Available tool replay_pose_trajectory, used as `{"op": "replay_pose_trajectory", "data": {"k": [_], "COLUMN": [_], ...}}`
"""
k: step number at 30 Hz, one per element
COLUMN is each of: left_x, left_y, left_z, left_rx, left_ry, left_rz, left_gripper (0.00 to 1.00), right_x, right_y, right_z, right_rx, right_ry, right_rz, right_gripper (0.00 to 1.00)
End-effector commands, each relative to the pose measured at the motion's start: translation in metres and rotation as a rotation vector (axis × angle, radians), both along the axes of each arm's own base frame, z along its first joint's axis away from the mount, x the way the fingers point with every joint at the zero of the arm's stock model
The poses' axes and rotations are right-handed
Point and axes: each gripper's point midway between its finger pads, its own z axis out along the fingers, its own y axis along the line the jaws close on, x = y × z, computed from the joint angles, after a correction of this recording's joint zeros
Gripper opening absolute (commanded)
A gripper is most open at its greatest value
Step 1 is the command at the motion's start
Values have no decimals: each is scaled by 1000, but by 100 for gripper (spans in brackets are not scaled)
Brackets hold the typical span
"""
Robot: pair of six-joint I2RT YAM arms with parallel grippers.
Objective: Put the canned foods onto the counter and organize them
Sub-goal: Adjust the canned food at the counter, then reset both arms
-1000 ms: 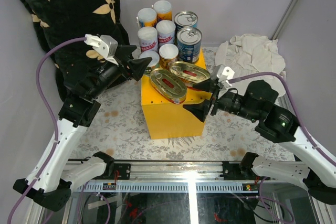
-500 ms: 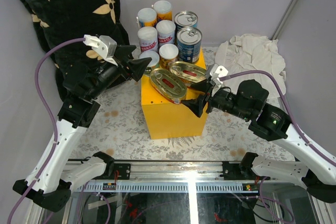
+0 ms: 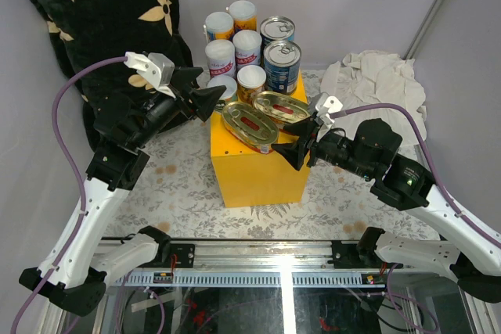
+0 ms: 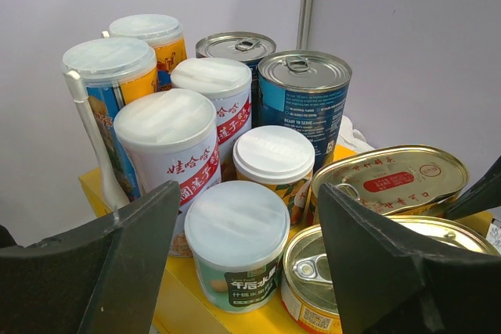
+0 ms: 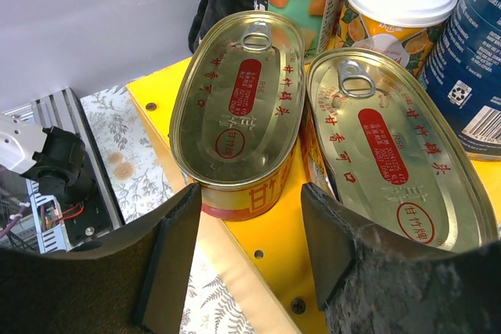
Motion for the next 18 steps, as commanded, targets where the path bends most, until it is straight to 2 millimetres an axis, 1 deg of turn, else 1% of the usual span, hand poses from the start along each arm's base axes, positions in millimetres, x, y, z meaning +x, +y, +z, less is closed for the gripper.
{"op": "replay_pose_trajectory", "data": {"k": [1,3,6,9,11,13,15,16,18], "left_x": [0,0,-1,-4,-8,-8,-4,-1,6], "left_y": [6,6,6,10,15,24,34,37,46], "left_z": [10,10,14,24,34,44,52,56,64], "left_rx": [-7,-6,-10,-28,-49,-73,-95,-104,-129], "left_ry": [-53,-54,-59,-80,-99,-98,-76,-69,-56], "left_rz": [29,27,25,41,56,100,160,187,246], "left_gripper": [71,71,71,72,75,84,86,89,96], "right_x": [-2,-6,-16,-31,-38,-35,-28,-22,-13], "right_y": [0,0,-5,-16,-29,-41,-46,-43,-29], "right_z": [33,38,51,76,90,98,99,96,90], "right_rx": [92,99,123,207,259,288,286,271,249], "right_ry": [-55,-58,-67,-106,-149,-181,-193,-188,-176], "right_rz": [3,20,49,74,62,13,-33,-48,-45], "right_gripper": [61,63,74,87,94,99,99,100,100]}}
